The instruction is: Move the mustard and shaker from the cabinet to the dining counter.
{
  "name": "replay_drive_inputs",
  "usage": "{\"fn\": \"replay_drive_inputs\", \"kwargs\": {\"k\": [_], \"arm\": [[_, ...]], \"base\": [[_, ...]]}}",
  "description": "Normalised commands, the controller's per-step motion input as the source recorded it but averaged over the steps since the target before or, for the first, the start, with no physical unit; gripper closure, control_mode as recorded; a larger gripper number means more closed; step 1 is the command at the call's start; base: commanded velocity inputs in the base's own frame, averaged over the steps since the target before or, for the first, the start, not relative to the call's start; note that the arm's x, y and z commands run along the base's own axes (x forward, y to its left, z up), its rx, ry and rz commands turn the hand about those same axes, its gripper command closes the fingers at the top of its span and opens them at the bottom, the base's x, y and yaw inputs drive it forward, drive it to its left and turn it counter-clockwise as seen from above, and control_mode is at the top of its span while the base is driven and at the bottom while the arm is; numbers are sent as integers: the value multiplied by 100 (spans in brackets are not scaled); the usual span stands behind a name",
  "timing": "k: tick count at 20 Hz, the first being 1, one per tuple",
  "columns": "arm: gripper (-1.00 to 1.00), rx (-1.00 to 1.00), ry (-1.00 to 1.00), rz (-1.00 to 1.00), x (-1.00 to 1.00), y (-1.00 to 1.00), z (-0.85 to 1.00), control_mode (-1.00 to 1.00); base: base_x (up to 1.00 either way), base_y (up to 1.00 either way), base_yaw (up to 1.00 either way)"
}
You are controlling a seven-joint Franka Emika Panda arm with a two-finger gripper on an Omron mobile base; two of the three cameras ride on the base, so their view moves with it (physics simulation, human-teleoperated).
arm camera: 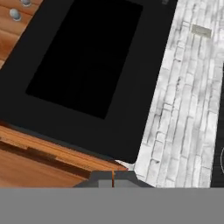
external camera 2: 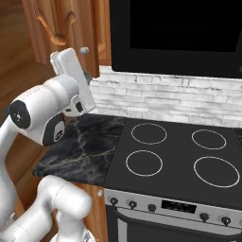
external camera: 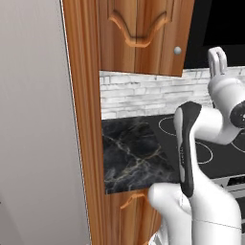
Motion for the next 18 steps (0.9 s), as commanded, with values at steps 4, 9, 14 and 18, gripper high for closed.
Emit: {"fn": "replay_drive_inputs", "kwargs": {"k": [4, 9, 14, 18], "arm": [[100, 25, 14, 18, 19, -28, 0, -100], [100, 27, 5, 12, 21, -16, 0, -100], [100, 9, 1, 13, 34, 0, -2, -100], [100, 3, 0, 13, 30, 3, -2, -100]], "base": [[0, 0, 0], [0, 0, 0], [0, 0, 0], [0, 0, 0]]}}
